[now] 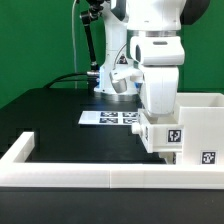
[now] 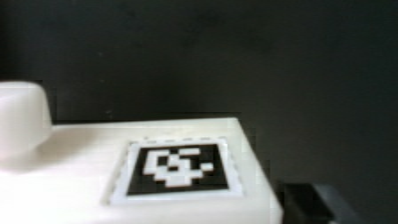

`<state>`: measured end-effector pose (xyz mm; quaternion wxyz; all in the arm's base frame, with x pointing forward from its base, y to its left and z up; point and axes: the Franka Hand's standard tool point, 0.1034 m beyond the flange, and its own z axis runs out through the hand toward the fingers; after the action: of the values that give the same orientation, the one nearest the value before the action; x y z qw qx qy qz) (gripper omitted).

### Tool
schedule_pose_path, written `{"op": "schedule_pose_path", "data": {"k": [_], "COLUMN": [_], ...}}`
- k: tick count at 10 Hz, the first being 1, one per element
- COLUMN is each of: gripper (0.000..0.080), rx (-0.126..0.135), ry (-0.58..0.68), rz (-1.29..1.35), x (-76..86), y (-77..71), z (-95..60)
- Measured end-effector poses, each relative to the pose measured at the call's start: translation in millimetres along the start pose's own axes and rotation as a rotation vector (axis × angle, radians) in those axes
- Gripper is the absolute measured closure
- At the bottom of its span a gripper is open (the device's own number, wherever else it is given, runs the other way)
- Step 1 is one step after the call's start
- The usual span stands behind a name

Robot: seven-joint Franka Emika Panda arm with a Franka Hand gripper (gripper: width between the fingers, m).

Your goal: Assemble drawer

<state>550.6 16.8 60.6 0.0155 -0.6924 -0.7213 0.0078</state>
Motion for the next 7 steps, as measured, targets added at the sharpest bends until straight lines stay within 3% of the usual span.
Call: {"op": "schedule_pose_path", "data": {"k": [1,2,5,7], "gripper": [0.0344,0.0208,0.0162,0.0152], "rx": [-0.008,-0.018,-0.035,-0.026], "ry": [-0.001,-0.003,-0.013,-0.028], "rz": [0.014,0.019,0.031,0.014], "x": [1.5,4.0,10.1,-1.2], "y": [2.0,4.5,9.6,13.0], "z": [-4.5,-11.9,-36.2,-50.7]}}
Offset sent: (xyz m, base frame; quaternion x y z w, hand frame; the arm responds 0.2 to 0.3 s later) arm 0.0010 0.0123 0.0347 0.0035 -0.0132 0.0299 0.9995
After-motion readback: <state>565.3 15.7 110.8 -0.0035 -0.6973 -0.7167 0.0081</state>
